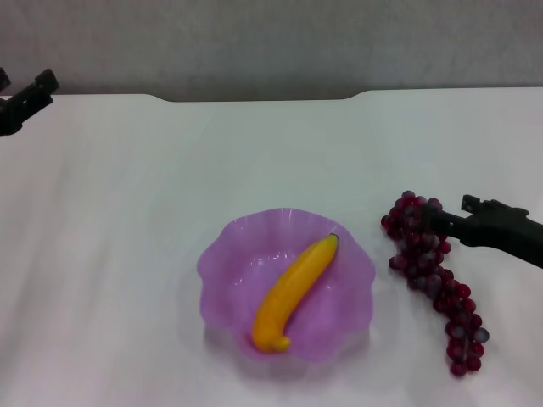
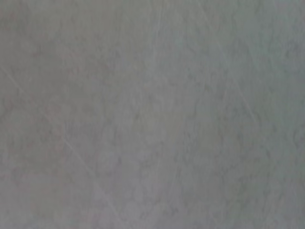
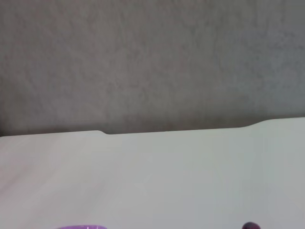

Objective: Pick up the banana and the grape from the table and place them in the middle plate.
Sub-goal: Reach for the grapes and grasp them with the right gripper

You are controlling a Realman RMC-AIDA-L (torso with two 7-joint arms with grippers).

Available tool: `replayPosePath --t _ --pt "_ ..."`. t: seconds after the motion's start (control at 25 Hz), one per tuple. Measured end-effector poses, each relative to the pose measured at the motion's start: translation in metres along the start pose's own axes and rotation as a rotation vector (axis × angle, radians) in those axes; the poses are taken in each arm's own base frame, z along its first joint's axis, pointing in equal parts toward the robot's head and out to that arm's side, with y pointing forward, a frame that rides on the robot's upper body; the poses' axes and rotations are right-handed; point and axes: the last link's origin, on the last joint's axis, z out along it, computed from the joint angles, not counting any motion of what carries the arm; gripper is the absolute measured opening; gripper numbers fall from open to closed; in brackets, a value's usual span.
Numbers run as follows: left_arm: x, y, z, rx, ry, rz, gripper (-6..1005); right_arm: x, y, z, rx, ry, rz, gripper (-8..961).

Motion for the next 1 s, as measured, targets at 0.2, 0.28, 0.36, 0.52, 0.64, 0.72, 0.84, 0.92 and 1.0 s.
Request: replayPosePath --t 0.2,0.28,0.36,0.52,0.64,0.72,0.84,0.92,1.0 --pt "0.0 0.0 -0.001 0.001 -0.001 -0.001 877 0.002 -0.001 0.0 0.003 0.003 0.018 878" --pt "-0.001 0.0 -0.001 0.002 -0.001 -0.001 877 0.004 -0.002 -0.001 0.014 0.004 0.023 878" --pt "-0.001 -0.001 -0.001 0.002 -0.002 -0.001 877 0.005 -0.005 -0.002 0.033 0.004 0.027 878" --pt "-0.001 -0.001 -0.001 0.002 -0.002 -0.001 877 0.007 -0.011 -0.003 0.083 0.002 0.041 878" --pt "0.001 0.0 -0.001 0.001 0.002 0.003 877 0.009 -0.014 -0.004 0.097 0.008 0.049 877" --pt "0.001 0.0 -0.001 0.0 0.002 0.004 877 0.013 -0.016 -0.003 0.102 0.017 0.056 877" --pt "0.001 0.0 0.0 -0.002 -0.002 0.005 877 0.015 -0.018 -0.001 0.104 0.031 0.059 877" --pt "0.001 0.001 0.0 -0.005 -0.005 0.006 877 0.016 -0.019 0.0 0.103 0.041 0.057 877" --pt "0.001 0.001 0.001 -0.008 -0.005 0.005 877 0.019 -0.019 0.003 0.103 0.054 0.055 877"
